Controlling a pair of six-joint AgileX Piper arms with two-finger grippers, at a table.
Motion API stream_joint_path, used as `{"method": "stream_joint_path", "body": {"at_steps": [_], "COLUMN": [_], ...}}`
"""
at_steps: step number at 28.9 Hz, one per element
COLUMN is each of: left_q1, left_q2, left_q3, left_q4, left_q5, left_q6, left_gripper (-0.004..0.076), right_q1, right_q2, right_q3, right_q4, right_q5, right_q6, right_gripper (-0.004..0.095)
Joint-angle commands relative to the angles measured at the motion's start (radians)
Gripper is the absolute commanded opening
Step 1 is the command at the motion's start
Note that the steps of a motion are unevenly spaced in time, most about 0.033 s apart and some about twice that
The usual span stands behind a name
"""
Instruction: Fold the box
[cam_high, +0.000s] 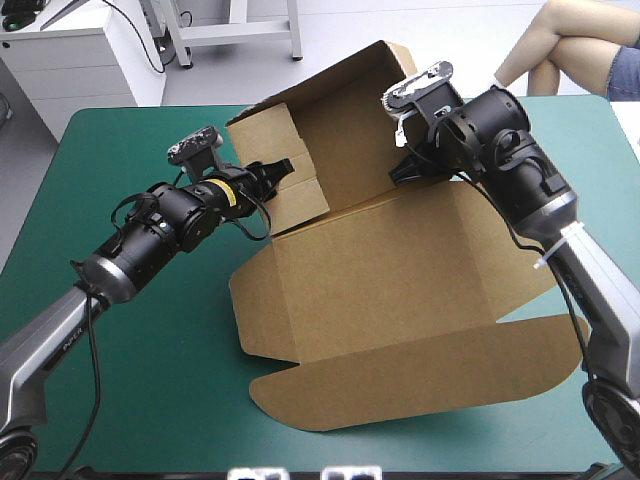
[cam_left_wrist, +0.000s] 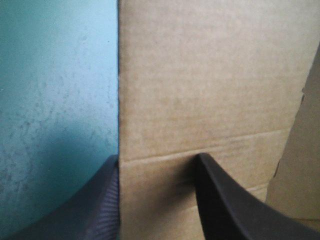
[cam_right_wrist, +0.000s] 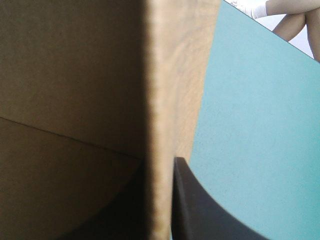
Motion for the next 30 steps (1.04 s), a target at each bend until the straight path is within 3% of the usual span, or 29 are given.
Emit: {"method": "stream_joint_path", "body": {"at_steps": [1, 17, 30], "left_q1": [0.004, 0.001, 0.001], "left_q2": [-0.028, -0.097, -0.188], "left_q3": [-0.033, -0.033, -0.033], "left_q4": [-0.001, -0.009, -0.092], "left_q5": [-0.049, 0.072, 0.042], "left_q6": [0.032, 0.175, 0.286], "left_gripper": [-0.0008, -0.0008, -0.0008], "right_q1": [0.025, -0.103, -0.148], "right_q2": [-0.073, -0.07, -0.053], "right_q3": [-0.033, -0.033, -0.033], "right_q4": [0.113, 0.111, 0.145], "right_q5": [-0.036, -0.061, -0.059], "right_q6": [-0.043, 0.014, 0.003], "right_gripper": [-0.0014, -0.0014, -0.0014]}}
